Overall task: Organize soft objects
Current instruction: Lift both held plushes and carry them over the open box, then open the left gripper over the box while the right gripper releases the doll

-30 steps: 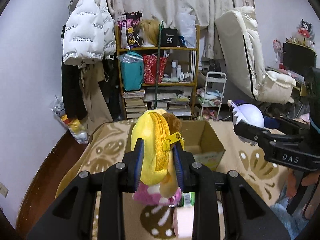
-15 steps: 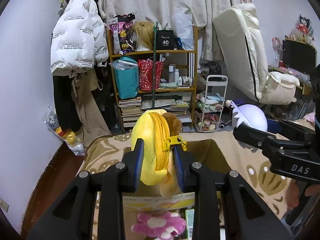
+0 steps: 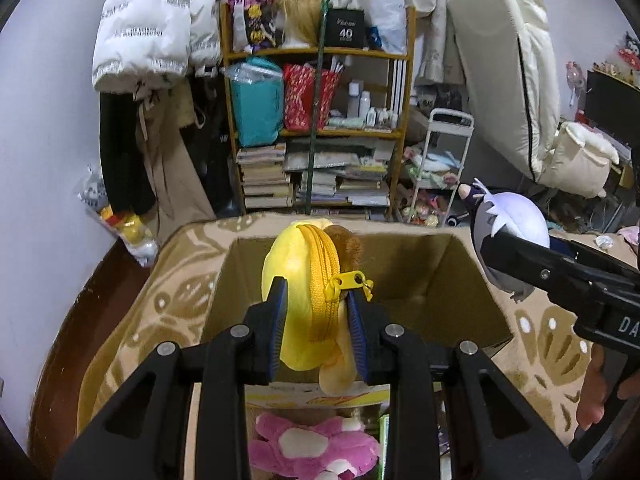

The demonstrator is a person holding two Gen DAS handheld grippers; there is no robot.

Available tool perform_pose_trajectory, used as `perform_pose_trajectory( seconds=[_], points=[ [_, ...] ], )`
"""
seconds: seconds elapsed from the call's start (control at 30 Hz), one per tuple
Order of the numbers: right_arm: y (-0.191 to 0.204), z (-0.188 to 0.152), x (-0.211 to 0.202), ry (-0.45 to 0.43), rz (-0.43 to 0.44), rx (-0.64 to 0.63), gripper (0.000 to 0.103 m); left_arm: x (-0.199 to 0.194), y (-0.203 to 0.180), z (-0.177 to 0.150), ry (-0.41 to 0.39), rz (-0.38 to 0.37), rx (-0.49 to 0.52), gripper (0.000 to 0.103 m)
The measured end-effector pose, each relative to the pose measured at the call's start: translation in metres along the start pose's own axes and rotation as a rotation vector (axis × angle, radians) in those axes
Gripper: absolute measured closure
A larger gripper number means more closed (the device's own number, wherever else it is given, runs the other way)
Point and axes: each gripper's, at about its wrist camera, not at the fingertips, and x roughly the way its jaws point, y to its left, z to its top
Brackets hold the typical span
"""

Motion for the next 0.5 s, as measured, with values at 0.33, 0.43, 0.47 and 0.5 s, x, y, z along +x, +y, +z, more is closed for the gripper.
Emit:
perform_pose_trajectory(
  seconds=[0.33, 0.43, 0.47, 0.5],
  points=[
    [-0.002, -0.014, 0.02, 0.089, -0.005, 0.0, 0.034, 0.014, -0.007, -0.01, 0.057, 0.045, 0.067, 0.068],
    [-0.003, -0.018, 0.021, 0.107, -0.009, 0.004, 0.033, 0.014, -0.006, -0.013, 0.066, 0.056, 0.062, 0.06],
    [-0.003, -0.018, 0.022, 0.11, -0.009, 0.005, 0.032, 0.014, -0.005, -0.014, 0.067, 0.061, 0.061, 0.05],
    [-0.003, -0.018, 0.022, 0.115, -0.011, 0.002, 0.032, 0.012, -0.003, -0.015, 0.062, 0.076, 0.059, 0.048]
  ],
)
